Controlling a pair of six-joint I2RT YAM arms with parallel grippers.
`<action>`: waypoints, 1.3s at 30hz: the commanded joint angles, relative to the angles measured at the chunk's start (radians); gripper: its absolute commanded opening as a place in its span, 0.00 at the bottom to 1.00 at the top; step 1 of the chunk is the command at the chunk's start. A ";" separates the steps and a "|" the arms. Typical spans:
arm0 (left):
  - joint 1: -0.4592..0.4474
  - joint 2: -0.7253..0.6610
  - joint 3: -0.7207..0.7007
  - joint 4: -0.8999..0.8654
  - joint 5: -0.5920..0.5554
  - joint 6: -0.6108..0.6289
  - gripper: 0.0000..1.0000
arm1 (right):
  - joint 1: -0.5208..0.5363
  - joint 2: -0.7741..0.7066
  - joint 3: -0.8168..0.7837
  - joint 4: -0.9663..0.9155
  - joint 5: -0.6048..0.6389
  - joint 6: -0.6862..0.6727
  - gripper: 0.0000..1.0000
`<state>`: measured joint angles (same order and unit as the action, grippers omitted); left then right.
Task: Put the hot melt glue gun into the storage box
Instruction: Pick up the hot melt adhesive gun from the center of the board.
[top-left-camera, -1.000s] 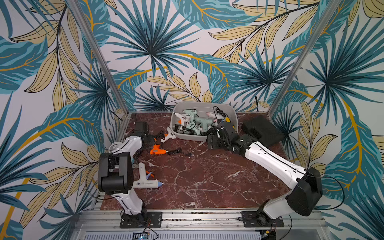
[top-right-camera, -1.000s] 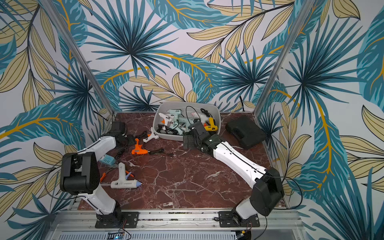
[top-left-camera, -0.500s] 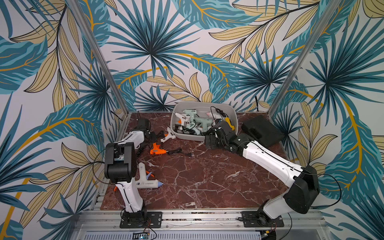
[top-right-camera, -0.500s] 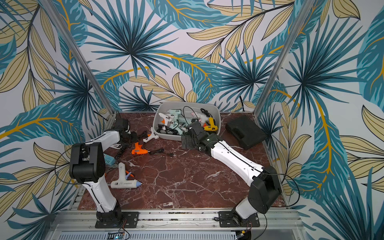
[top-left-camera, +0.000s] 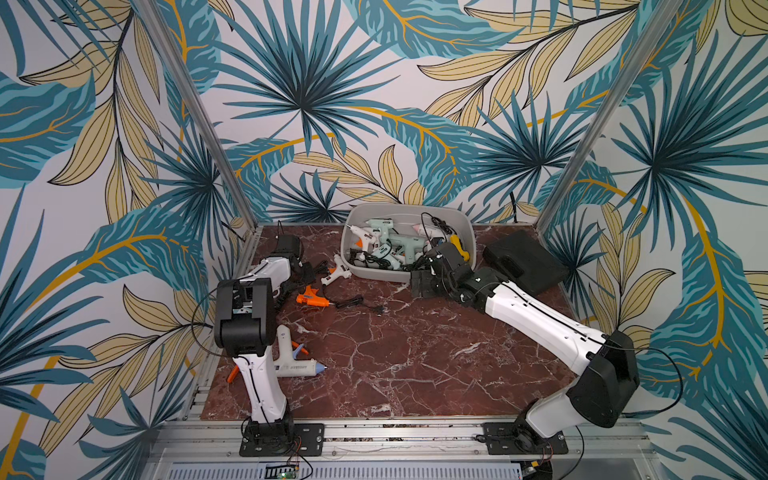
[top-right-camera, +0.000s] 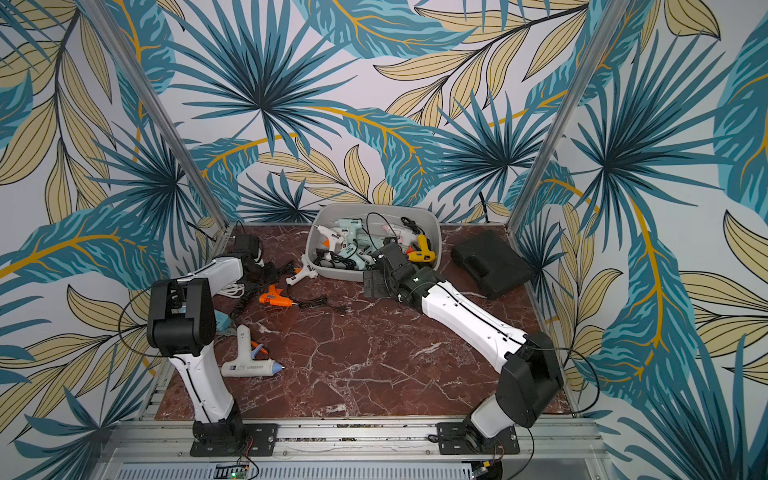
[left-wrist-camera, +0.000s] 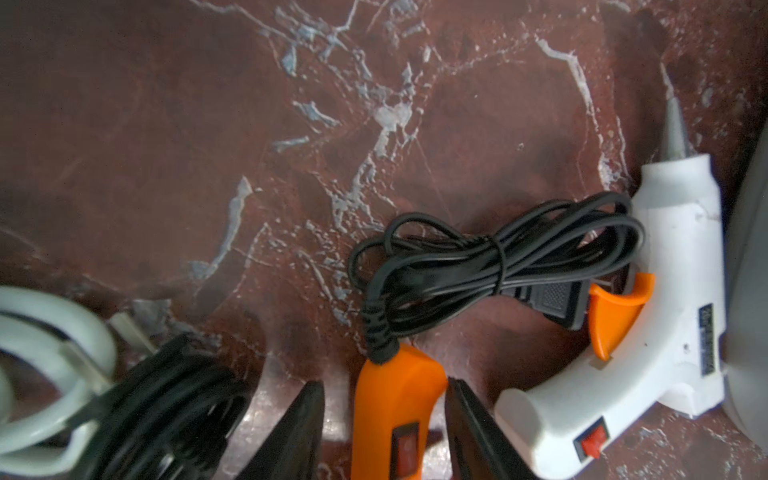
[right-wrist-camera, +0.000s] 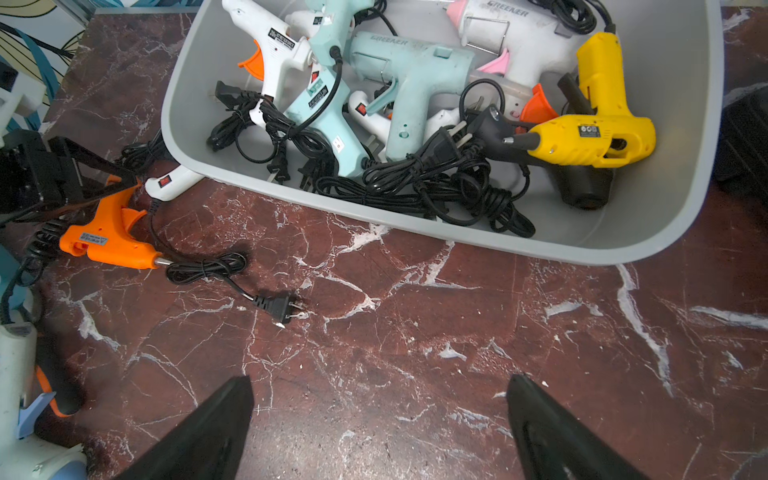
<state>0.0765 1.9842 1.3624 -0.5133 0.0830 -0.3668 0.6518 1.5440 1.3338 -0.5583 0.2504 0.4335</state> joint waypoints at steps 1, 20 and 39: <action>0.009 -0.005 -0.021 -0.024 0.026 0.001 0.51 | 0.007 0.020 0.014 -0.009 0.016 0.001 1.00; 0.011 -0.016 0.003 -0.076 -0.032 0.020 0.04 | 0.008 -0.011 0.003 -0.018 0.037 -0.001 0.99; -0.055 -0.543 0.116 -0.185 -0.011 0.066 0.00 | 0.008 -0.128 -0.070 -0.009 0.220 0.076 1.00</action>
<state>0.0563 1.4715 1.4250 -0.7074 0.0692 -0.3088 0.6563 1.4456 1.2945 -0.5587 0.4007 0.4774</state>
